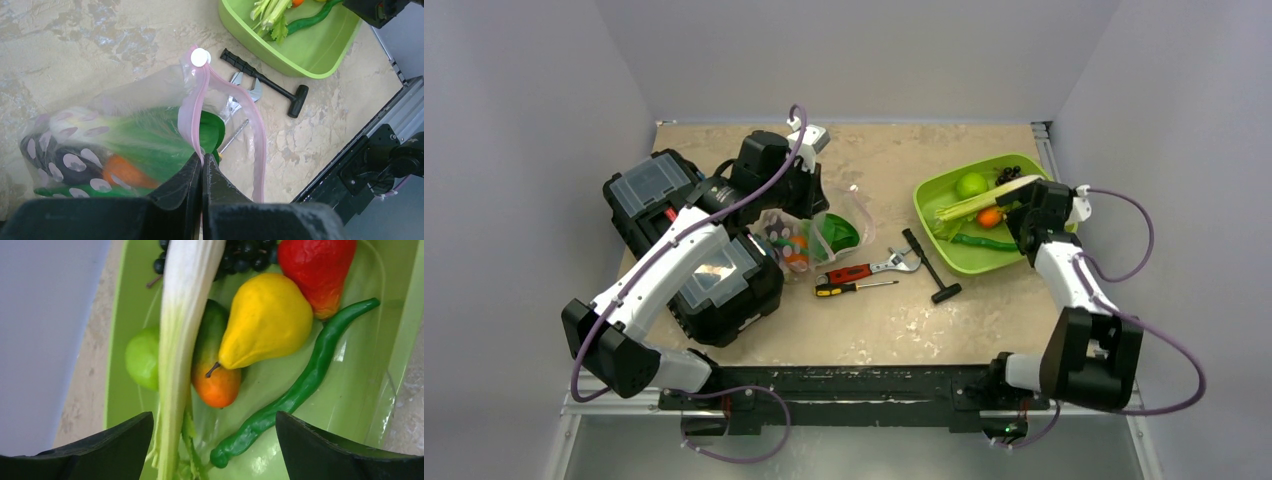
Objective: Place the food in the zip-top bag and seal the zipper
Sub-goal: Pick up the fake fruit from the bin.
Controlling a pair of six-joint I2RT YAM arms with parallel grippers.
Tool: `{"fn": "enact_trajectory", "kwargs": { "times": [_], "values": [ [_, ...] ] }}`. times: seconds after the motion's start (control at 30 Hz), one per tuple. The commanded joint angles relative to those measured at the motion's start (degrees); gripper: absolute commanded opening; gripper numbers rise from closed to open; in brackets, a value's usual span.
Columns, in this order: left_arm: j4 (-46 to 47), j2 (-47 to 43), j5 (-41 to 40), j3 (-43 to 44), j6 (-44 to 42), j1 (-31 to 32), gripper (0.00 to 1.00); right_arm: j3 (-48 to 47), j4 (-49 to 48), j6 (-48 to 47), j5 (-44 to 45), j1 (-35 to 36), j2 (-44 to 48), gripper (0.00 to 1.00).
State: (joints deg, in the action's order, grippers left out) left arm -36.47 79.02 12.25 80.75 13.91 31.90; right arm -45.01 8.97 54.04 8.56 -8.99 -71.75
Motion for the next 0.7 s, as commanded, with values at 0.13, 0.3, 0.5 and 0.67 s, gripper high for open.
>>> {"fn": "enact_trajectory", "kwargs": {
  "times": [0.13,0.3,0.5,0.67],
  "values": [
    [1.5,-1.46,1.15,1.25,-0.29,0.02,0.0,-8.43,-0.5,3.6,0.34,-5.98,-11.56,0.97],
    [1.52,-1.08,1.83,1.51,-0.13,-0.04,0.0,-11.78,0.96,3.8,0.79,-6.75,-16.84,0.99],
    [1.44,-0.47,2.42,1.73,0.06,-0.06,0.0,-11.89,0.97,6.15,3.07,-6.92,-21.36,0.99],
    [1.34,-0.19,2.11,1.69,0.06,-0.01,0.0,-12.07,-0.72,5.56,3.23,-7.0,-25.0,0.93]
  ]
}}
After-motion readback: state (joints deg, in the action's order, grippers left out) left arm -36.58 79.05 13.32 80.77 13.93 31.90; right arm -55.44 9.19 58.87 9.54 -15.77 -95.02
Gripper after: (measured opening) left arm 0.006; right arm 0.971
